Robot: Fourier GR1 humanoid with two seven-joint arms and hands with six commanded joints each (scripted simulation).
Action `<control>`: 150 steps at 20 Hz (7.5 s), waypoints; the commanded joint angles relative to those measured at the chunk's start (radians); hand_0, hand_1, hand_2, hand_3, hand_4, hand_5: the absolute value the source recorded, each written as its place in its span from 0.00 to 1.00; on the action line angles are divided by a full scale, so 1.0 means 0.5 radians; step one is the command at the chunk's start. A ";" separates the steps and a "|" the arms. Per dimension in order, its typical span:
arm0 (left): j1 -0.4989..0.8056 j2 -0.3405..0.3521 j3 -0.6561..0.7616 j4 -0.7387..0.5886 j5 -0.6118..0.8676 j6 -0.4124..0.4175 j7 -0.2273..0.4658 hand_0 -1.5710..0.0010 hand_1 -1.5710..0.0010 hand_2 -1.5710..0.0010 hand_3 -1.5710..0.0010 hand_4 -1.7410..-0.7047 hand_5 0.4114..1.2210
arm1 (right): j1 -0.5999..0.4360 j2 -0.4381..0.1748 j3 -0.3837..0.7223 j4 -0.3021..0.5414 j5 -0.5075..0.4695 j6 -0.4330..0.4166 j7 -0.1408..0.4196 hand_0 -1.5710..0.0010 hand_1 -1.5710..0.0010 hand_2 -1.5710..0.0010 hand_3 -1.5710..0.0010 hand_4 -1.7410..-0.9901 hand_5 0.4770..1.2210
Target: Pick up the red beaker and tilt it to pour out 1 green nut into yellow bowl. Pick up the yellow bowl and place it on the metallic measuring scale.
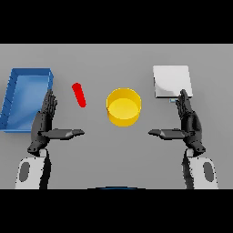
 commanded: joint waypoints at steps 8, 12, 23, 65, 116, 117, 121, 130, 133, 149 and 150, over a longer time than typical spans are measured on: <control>0.053 0.042 -0.147 -0.111 -0.196 0.015 0.009 1.00 1.00 1.00 1.00 0.52 0.29 | 0.083 -0.103 0.158 -0.093 0.362 -0.092 -0.217 1.00 1.00 1.00 1.00 0.67 0.27; 0.124 0.087 -0.219 -0.235 -0.293 0.014 0.110 1.00 1.00 1.00 1.00 0.50 0.31 | 0.176 -0.142 0.243 -0.207 0.533 -0.129 -0.200 1.00 1.00 1.00 1.00 0.67 0.27; -0.262 0.064 -0.167 0.234 -0.312 -0.012 0.114 1.00 1.00 1.00 1.00 0.35 0.41 | 0.194 -0.121 0.235 -0.268 0.406 -0.041 -0.193 1.00 1.00 1.00 1.00 0.58 0.27; -1.132 0.010 -0.009 1.108 -0.337 0.356 -0.279 0.02 0.02 0.02 0.02 0.02 0.85 | 0.145 -0.120 0.232 -0.230 0.441 -0.063 -0.218 1.00 1.00 1.00 1.00 0.65 0.26; -2.722 0.407 -2.676 1.790 -2.328 -0.492 -0.204 0.00 0.00 0.00 0.00 0.02 1.00 | 0.176 -0.093 0.265 -0.255 0.597 -0.182 -0.186 1.00 1.00 1.00 1.00 0.78 0.22; -2.737 0.390 -2.708 1.782 -2.343 -0.499 -0.187 0.00 0.00 0.00 0.00 0.02 1.00 | 0.173 -0.098 0.243 -0.248 0.559 -0.169 -0.180 1.00 1.00 1.00 1.00 0.78 0.21; -2.889 0.413 -2.764 1.819 -2.325 -0.495 -0.315 0.00 0.00 0.00 0.00 0.02 1.00 | 0.190 -0.089 0.239 -0.259 0.523 -0.156 -0.222 1.00 1.00 1.00 1.00 0.78 0.21; -3.396 0.643 -2.381 2.353 -1.972 -0.281 -0.222 0.00 0.00 0.00 0.13 0.01 1.00 | 0.156 -0.076 0.264 -0.222 0.522 -0.133 -0.271 1.00 1.00 1.00 1.00 0.77 0.25; -3.443 0.725 -1.997 2.602 -1.552 -0.277 -0.138 0.00 0.00 0.00 0.07 0.01 1.00 | 0.107 -0.084 0.254 -0.208 0.576 -0.187 -0.214 1.00 1.00 1.00 1.00 0.79 0.22; -2.754 1.240 -0.972 3.060 0.046 0.316 0.359 0.00 0.00 0.00 0.03 0.00 1.00 | 0.075 -0.107 0.264 -0.196 0.438 -0.046 -0.307 1.00 1.00 1.00 1.00 0.76 0.27; -2.697 1.249 -0.957 3.052 0.096 0.327 0.395 0.00 0.00 0.00 0.05 0.00 1.00 | 0.093 -0.117 0.263 -0.190 0.432 -0.034 -0.328 1.00 1.00 1.00 1.00 0.75 0.28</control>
